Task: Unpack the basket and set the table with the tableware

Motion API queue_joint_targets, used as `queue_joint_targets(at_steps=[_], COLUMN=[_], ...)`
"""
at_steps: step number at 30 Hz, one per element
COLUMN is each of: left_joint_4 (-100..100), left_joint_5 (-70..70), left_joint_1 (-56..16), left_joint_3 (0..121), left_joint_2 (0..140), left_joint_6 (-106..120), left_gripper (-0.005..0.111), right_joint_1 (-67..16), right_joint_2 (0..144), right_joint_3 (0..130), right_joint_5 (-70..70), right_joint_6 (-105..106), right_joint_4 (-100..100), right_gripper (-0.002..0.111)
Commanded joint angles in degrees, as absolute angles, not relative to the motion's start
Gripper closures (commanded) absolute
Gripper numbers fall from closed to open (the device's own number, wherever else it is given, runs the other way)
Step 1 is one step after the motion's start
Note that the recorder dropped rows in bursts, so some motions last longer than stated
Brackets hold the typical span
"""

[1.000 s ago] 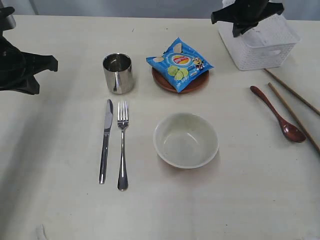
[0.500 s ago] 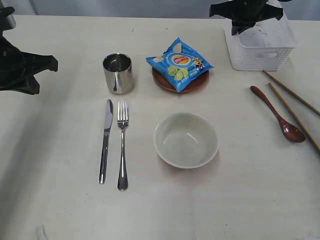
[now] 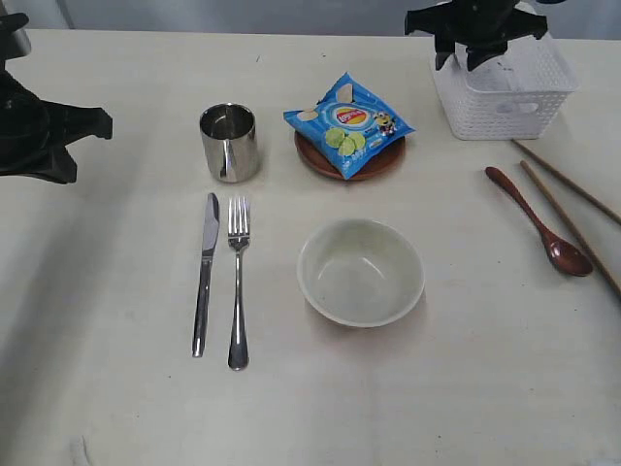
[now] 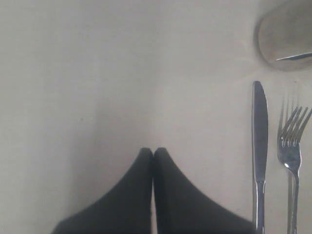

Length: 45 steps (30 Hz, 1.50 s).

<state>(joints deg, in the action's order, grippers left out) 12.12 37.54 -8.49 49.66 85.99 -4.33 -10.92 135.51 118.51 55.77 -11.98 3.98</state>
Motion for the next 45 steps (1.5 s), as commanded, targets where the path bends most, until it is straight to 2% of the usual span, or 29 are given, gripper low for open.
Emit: queue_joint_targets(at_steps=[1,5,8,9,17,20,27,29,31,32,34,42,45], left_joint_4=[12.7,12.7,12.7,12.7,12.7,12.7,12.7,12.7,12.5,12.3,12.3,12.3,12.3], left_joint_5=[37.4,37.4,37.4,37.4,37.4,37.0,37.2,37.3,36.8,36.7,36.9,36.4,36.1], left_joint_1=[-8.8,-8.8,-8.8,-8.8,-8.8,-8.8,-8.8,-10.0,-11.1,-11.3,-11.4,-11.4,-11.4], left_joint_3=[50.0,50.0,50.0,50.0,50.0,49.5,49.0,49.0,49.0,49.0,49.0,49.0,49.1], left_joint_2=[86.0,86.0,86.0,86.0,86.0,86.0,86.0,86.0,86.0,86.0,86.0,86.0,86.0], left_joint_6=[-4.0,-4.0,-4.0,-4.0,-4.0,-4.1,-4.1,-4.1,-4.1,-4.1,-4.1,-4.1,-4.1], left_gripper=[0.107,0.107,0.107,0.107,0.107,0.107,0.107,0.107,0.107,0.107,0.107,0.107,0.107], right_joint_1=[-10.8,-9.6,-9.3,-9.3,-10.2,-10.2,-10.1,-10.1,-10.1,-10.1,-10.1,-6.4,-1.5], right_joint_2=[130.0,122.7,118.1,116.4,101.3,96.0,93.9,94.9,96.8,99.1,103.1,113.4,115.0], right_joint_3=[118.6,118.6,115.9,113.5,87.3,73.9,57.3,57.0,58.8,60.8,64.4,77.9,79.1], right_joint_5=[56.4,59.9,66.4,65.6,59.8,58.3,47.7,45.3,45.9,47.4,49.4,58.1,58.4], right_joint_6=[-12.0,-11.5,-5.8,-5.6,-5.0,-2.6,-0.5,0.5,0.7,0.9,2.2,13.2,21.2], right_joint_4=[4.7,8.1,10.1,9.8,9.0,9.1,9.2,9.1,9.1,9.1,9.3,6.8,-4.5], right_gripper=[0.063,0.068,0.108,0.109,0.109,0.109,0.108,0.107,0.093,0.078,0.065,0.065,0.065])
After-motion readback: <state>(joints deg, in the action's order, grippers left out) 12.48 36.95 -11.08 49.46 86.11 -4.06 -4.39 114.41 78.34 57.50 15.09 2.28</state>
